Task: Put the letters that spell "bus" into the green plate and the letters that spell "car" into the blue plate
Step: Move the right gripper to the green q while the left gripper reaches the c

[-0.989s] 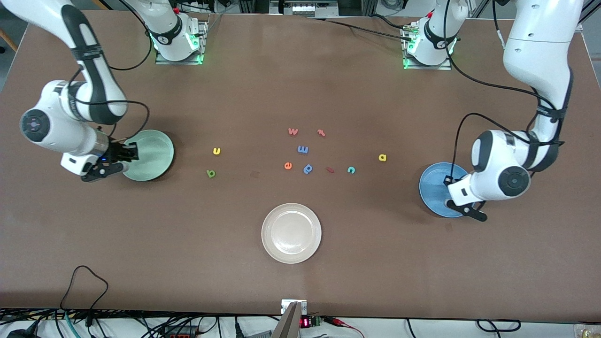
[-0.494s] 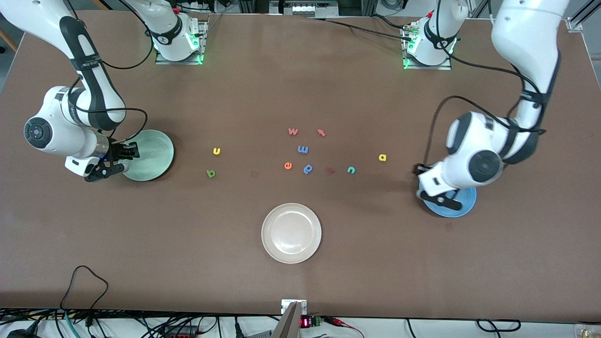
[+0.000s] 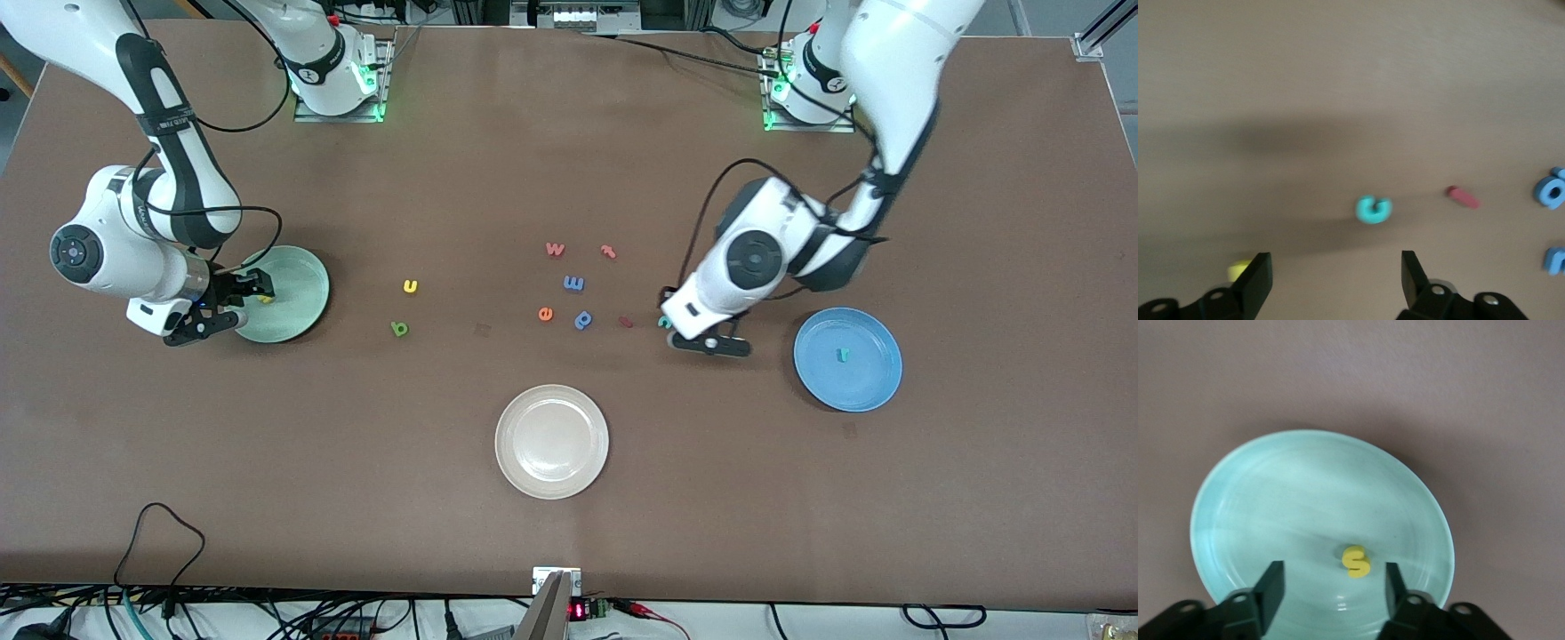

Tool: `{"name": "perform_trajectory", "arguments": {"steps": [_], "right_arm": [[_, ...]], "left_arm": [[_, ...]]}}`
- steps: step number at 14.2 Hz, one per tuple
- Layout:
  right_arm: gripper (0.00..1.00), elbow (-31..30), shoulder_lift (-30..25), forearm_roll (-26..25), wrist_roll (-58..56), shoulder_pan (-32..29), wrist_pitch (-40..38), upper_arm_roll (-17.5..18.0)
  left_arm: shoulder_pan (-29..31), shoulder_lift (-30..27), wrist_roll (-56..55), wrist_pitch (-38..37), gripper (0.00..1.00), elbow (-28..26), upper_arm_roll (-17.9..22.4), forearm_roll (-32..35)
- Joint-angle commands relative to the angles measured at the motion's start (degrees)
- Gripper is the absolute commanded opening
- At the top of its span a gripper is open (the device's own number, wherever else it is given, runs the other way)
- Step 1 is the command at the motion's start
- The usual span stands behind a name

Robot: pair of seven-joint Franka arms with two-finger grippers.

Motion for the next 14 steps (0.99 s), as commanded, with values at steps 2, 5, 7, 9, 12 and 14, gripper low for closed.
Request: {"name": "perform_trajectory", "arguments": {"steps": [2, 5, 7, 9, 12, 14], "right_arm": [[1.00, 3.6, -0.6, 0.7, 1.1, 5.2, -0.5, 0.4], [1.00, 6.6, -0.3, 0.8, 2.7, 11.0, -0.5, 0.4], [1.00, 8.1, 0.0, 0.6, 9.1, 14.7, -0.5, 0.4], [0.99, 9.5, 2.0, 0.1, 10.0, 17.8, -0.3, 0.3], [0.89, 12.5, 4.9, 0.2, 10.4, 20.8, -0.3, 0.3], [0.74, 13.9, 7.5, 0.4, 11.3, 22.2, 0.1, 0.3]], "left_arm": [[-0.6, 4.0, -2.6, 3.4, 0.75, 0.9, 0.3, 8.3], [-0.9, 5.7, -2.6, 4.5, 0.74, 1.5, 0.3, 8.8], [-1.2, 6.0, -3.0, 6.2, 0.74, 1.5, 0.2, 8.7], [-1.2, 6.0, -3.5, 6.3, 0.72, 1.5, 0.1, 8.7], [-2.0, 6.9, -4.4, 6.4, 0.46, 1.5, 0.1, 8.8], [-3.0, 6.9, -5.0, 6.4, 0.42, 1.5, 0.2, 8.8]]}}
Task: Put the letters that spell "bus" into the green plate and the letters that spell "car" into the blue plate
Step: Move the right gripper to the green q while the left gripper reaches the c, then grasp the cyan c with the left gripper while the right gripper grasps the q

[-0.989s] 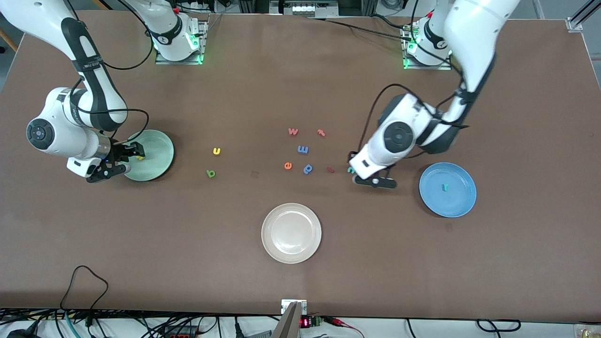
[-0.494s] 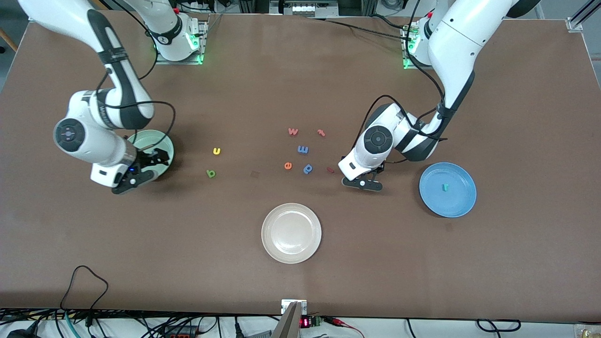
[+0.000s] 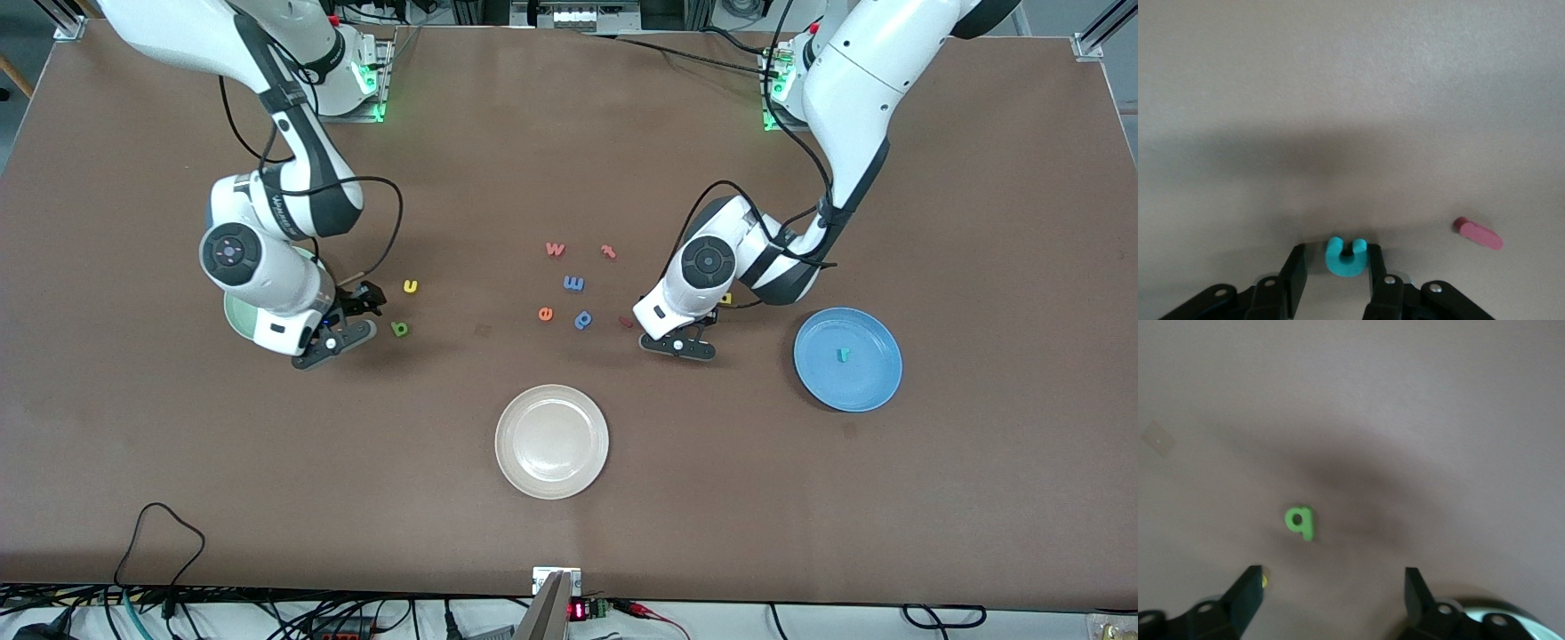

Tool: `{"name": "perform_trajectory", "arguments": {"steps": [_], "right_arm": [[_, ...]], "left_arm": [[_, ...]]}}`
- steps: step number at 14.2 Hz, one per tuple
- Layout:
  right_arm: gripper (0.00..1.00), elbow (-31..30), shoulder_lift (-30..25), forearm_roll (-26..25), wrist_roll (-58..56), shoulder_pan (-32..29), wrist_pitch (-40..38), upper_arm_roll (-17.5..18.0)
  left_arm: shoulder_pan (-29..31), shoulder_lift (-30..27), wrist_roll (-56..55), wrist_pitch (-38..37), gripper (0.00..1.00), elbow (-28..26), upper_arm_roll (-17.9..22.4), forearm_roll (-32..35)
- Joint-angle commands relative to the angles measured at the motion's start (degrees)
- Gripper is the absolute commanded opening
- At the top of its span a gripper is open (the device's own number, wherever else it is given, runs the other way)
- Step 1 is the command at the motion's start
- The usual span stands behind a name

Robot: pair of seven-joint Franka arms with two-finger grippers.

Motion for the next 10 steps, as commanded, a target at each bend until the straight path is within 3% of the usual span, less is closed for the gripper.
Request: {"name": "perform_trajectory", "arguments": {"steps": [1, 3, 5, 6, 10], "right_arm": [[0.65, 3.8, 4.3, 0.3, 1.9, 2.0, 0.2, -0.5], [0.60, 3.9, 5.6, 0.0, 4.3, 3.4, 1.5, -0.6], [0.60, 3.9, 6.8, -0.1, 5.2, 3.6, 2.6, -0.6], [0.60, 3.9, 7.6, -0.1, 5.2, 3.8, 3.7, -0.6], [0.60, 3.9, 9.2, -0.1, 5.2, 3.8, 5.5, -0.6]], "left_arm": [[-1.1, 1.0, -1.9, 0.2, 0.42, 1.2, 0.1, 1.8], [-1.1, 1.1, -1.7, 0.1, 0.42, 1.2, 0.1, 1.9], [-0.8, 1.0, -1.2, 0.1, 0.16, 1.2, 0.2, 1.9], [-0.6, 0.8, -1.2, -0.1, 0.09, 1.3, 0.3, 1.9], [2.4, -3.4, -1.1, -5.5, 0.09, 1.3, 0.3, 1.9]]}}
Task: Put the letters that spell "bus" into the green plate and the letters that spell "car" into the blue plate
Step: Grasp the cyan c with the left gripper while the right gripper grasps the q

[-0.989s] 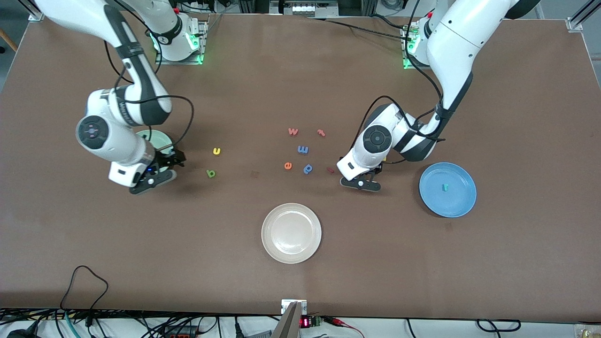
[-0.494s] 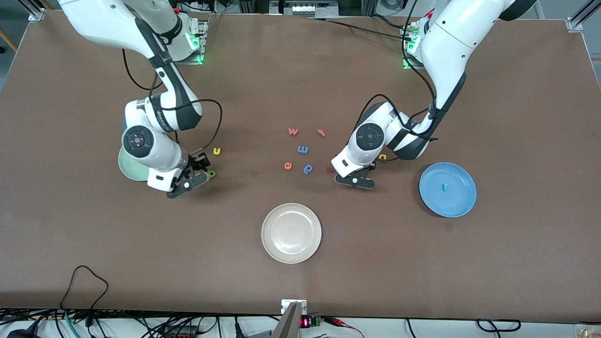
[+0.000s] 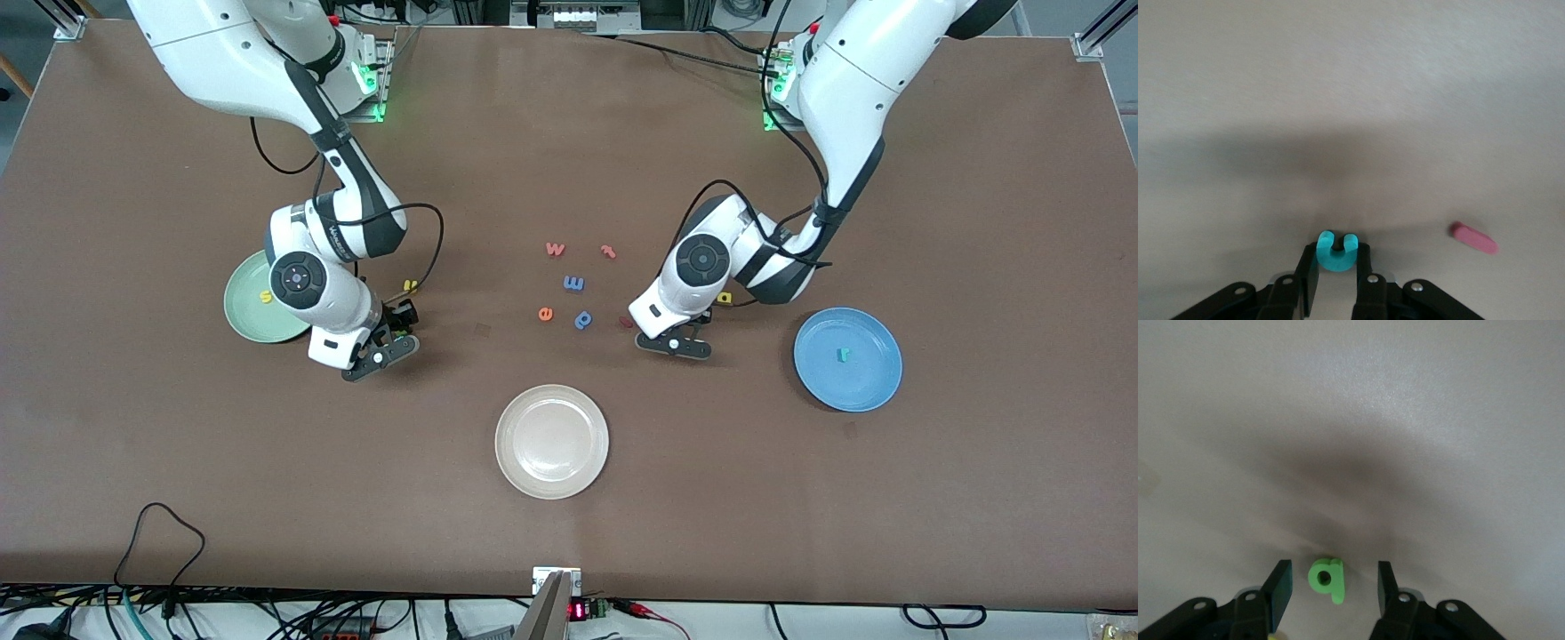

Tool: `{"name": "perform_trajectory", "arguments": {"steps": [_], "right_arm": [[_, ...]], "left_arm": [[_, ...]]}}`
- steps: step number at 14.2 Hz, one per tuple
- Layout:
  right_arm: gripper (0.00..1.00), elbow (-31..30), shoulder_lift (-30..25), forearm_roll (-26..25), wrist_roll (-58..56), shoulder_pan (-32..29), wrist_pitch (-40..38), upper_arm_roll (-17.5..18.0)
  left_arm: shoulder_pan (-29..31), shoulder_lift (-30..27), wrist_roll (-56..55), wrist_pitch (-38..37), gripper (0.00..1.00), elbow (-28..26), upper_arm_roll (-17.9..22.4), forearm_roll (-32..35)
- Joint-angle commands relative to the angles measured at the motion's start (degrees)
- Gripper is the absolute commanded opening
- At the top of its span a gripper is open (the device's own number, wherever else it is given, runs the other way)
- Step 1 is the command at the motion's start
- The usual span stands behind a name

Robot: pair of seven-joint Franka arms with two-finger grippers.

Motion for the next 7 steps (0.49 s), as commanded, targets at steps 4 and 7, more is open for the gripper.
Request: {"name": "perform_trajectory", "arguments": {"steps": [4, 7], "right_arm": [[0.60, 1.1, 2.2, -0.2, 0.8, 1.0, 1.1, -0.4], [0.60, 1.1, 2.6, -0.3, 0.2, 1.0, 1.1, -0.4]], "left_arm": [[11.3, -7.8, 7.4, -14.3, 0.09, 0.4, -0.1, 2.0], [20.1, -7.5, 18.0, -14.7, 0.09, 0.2, -0.1, 2.0]]}}
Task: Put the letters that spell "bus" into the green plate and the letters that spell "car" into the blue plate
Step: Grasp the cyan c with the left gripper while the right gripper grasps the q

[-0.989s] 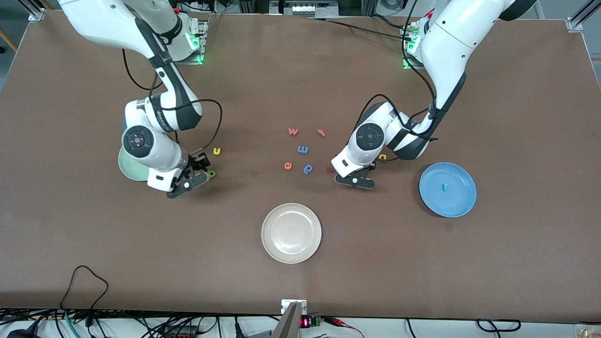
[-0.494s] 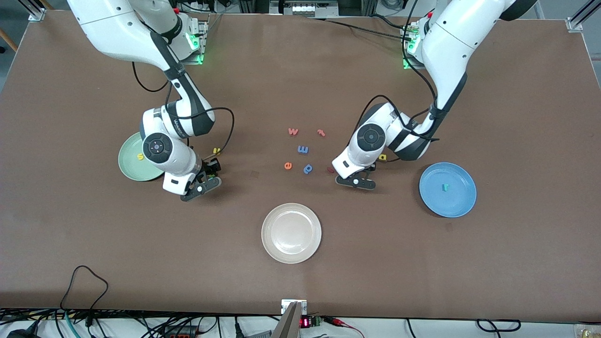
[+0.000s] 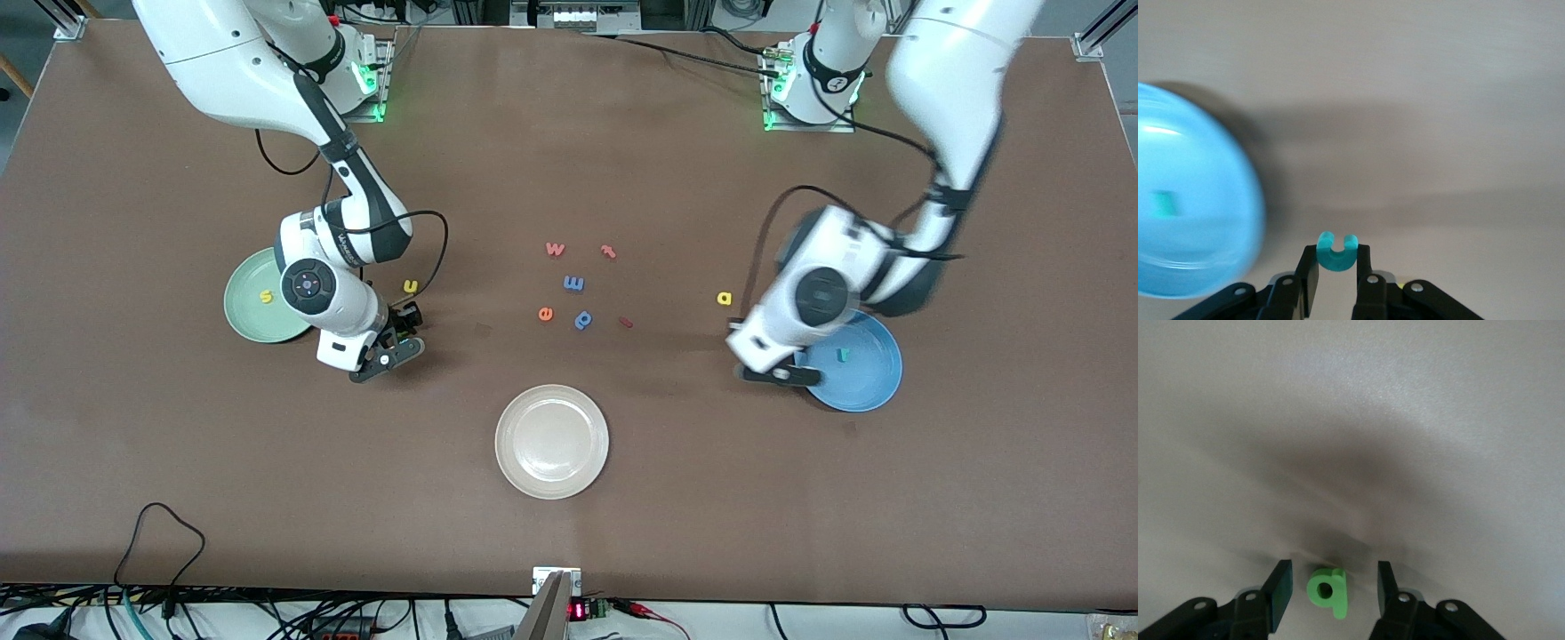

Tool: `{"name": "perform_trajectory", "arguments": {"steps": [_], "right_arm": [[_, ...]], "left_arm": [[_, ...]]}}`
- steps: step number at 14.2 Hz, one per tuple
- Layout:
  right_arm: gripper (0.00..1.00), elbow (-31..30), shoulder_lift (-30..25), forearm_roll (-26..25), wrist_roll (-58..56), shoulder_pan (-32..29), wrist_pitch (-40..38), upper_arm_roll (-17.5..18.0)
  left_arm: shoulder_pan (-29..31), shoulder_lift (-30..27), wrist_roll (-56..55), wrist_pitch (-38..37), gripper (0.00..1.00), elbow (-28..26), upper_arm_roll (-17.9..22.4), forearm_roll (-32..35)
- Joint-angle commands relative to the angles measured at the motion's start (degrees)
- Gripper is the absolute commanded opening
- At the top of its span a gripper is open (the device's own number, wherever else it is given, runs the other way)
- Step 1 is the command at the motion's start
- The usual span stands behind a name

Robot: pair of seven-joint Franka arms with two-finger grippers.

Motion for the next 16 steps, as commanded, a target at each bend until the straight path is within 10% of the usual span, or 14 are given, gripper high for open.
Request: {"name": "perform_trajectory", "arguments": {"steps": [1, 5, 7, 16], "right_arm": [[0.59, 1.0, 1.3, -0.3, 0.2, 0.6, 0.1, -0.4], [0.57, 0.6, 1.6, -0.4, -0.1, 0.6, -0.2, -0.6], [0.54, 0.4, 1.6, -0.4, -0.2, 0.7, -0.4, -0.6], [0.35, -0.1, 1.6, -0.4, -0.2, 0.6, -0.5, -0.7]], "left_arm": [[7.6, 0.4, 8.0, 0.2, 0.09, -1.7, -0.8, 1.6], [8.8, 2.4, 9.3, 5.5, 0.23, -5.0, -0.8, 2.1], [8.9, 1.6, 9.9, 4.4, 1.00, -4.7, -1.1, 2.1], [8.0, -2.9, -9.3, -6.2, 1.00, -6.0, -13.5, 1.3]]}}
